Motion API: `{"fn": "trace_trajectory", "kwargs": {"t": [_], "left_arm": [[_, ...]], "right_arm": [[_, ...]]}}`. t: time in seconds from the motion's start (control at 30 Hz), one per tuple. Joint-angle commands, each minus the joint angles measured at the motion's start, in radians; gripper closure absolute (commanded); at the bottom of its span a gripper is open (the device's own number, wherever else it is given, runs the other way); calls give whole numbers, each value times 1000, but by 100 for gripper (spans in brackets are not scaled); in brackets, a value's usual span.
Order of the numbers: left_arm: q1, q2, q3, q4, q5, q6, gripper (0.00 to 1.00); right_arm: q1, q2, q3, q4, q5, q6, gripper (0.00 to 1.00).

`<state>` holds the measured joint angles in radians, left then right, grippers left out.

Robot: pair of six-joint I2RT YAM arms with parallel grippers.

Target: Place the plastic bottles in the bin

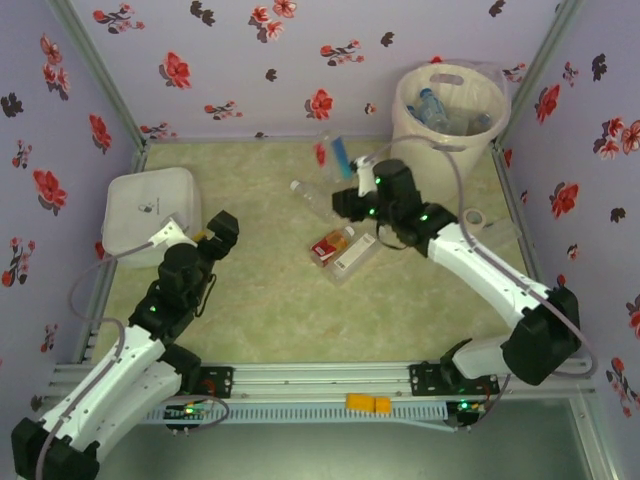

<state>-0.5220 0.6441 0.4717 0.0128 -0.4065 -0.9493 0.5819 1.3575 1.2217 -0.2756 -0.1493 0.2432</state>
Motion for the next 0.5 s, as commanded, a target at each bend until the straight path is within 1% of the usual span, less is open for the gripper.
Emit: {"fn": "trace_trajectory", "kwargs": {"t": [0.0, 0.1, 0.27, 0.37, 0.47], "left_arm": [[20, 15, -35, -36, 3, 34, 0], [32, 71, -50, -4, 64, 34, 0], [43, 198, -25, 48, 214, 62, 0], [45, 277, 20, 42, 322, 99, 0], [44, 355, 74, -2, 405, 141, 0]], "right_arm": [[-93, -10, 130, -173, 106, -98, 74], [-206, 33, 261, -224, 116, -110, 74], [-344, 159, 485, -300, 184, -125, 74], [-430, 278, 647, -377, 168, -76, 74], [-479, 397, 802, -450, 147, -43, 74]]}}
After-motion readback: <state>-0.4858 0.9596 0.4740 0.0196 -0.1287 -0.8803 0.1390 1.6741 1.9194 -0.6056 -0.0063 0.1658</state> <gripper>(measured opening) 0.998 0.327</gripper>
